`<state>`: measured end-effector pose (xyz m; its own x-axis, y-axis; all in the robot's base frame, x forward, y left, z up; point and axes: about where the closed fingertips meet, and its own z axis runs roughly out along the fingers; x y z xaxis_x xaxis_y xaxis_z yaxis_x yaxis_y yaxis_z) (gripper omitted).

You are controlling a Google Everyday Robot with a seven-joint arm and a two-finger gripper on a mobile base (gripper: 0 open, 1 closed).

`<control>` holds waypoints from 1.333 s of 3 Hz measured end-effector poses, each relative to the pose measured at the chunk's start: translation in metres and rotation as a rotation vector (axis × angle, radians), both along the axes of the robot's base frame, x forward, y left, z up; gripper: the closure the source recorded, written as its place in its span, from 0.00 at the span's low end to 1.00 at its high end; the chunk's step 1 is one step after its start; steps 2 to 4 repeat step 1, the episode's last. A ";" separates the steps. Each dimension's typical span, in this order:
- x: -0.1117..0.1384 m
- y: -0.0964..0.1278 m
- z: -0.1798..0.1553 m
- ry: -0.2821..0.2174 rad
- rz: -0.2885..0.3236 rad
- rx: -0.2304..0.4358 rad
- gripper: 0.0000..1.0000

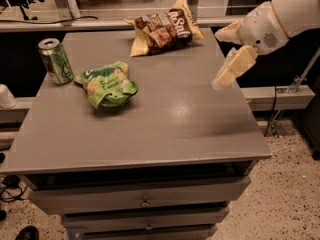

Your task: Move green rice chip bag near green can

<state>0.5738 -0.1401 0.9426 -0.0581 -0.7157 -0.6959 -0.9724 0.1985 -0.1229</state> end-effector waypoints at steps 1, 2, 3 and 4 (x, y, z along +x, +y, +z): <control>0.001 0.002 -0.002 0.002 0.002 -0.003 0.00; 0.001 0.002 -0.002 0.002 0.002 -0.003 0.00; 0.001 0.002 -0.002 0.002 0.002 -0.003 0.00; 0.001 0.002 -0.002 0.002 0.002 -0.003 0.00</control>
Offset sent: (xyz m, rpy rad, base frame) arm 0.0000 0.0000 0.0000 0.0000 0.0000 0.0000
